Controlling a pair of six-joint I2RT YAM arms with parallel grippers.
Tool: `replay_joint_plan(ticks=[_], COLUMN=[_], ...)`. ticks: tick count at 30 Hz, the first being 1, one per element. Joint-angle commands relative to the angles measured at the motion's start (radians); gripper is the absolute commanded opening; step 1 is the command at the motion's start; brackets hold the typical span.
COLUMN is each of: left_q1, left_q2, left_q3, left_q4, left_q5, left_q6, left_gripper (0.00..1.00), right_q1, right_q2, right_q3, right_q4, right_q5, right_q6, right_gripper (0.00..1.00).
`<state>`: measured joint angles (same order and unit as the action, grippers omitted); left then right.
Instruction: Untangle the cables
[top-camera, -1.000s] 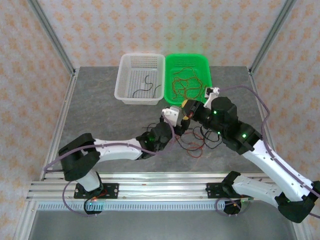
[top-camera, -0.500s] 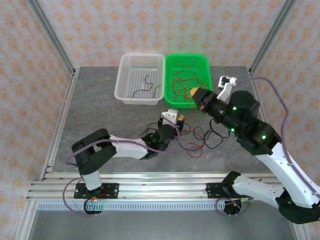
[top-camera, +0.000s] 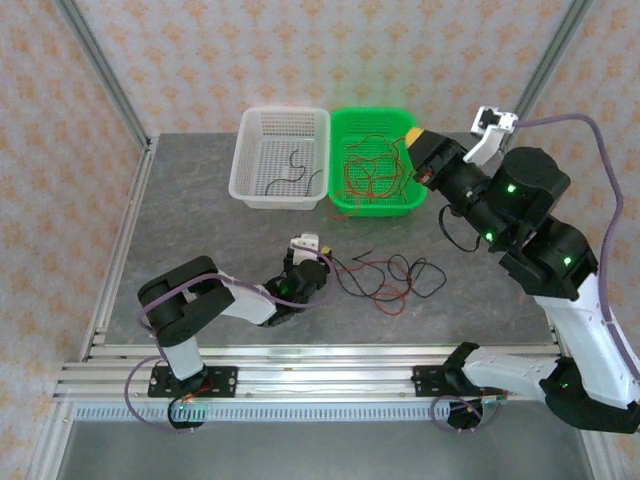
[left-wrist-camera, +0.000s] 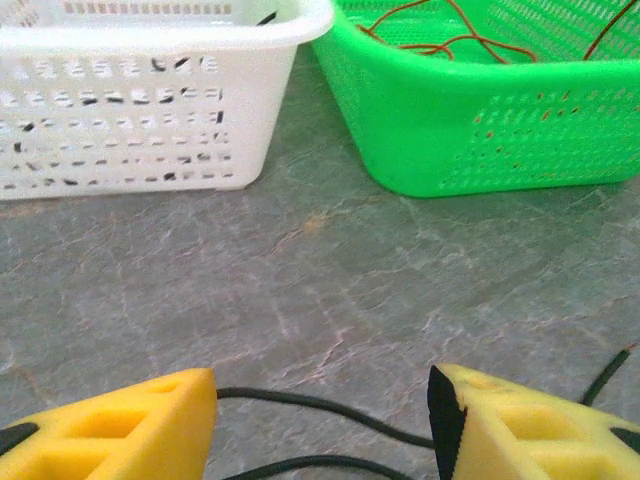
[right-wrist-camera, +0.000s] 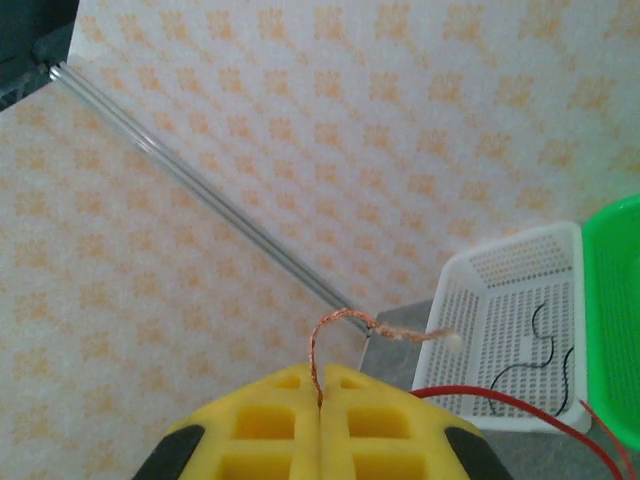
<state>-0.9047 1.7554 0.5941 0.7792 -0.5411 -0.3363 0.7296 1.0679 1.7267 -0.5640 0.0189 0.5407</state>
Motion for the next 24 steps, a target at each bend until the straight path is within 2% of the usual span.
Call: replay_joint_plan(ticks=[1,8,13,24], left_q1=[0.008,0.010,0.009,0.009], left_q2=[-0.031,-0.069,-0.181,-0.560], left_q3=[-0.029,-0.074,-0.097,-0.103], left_q4=[0.040,0.046,0.001,-0.235], left_q5=[-0.026,-0.018,0.016,0.038], left_q6=[-0.051,-0.067,-0.050,-0.010], left_gripper=[0.59,0.59,0.62,0.68], right_q1=[-0.002,-0.004,-0.023,-0.194], right_q2=[0.016,0.082,0.153,0.328], right_q3=[0.072,0.167,0.221,0.302], right_q4=[-0.015,-0.001,0.014,0.089], right_q5=[0.079,0.155,0.217,0.047], right_q6=[-0.073,-0.162,-0.247,-0.309], right_gripper=[0.00,0.00,0.00,0.00])
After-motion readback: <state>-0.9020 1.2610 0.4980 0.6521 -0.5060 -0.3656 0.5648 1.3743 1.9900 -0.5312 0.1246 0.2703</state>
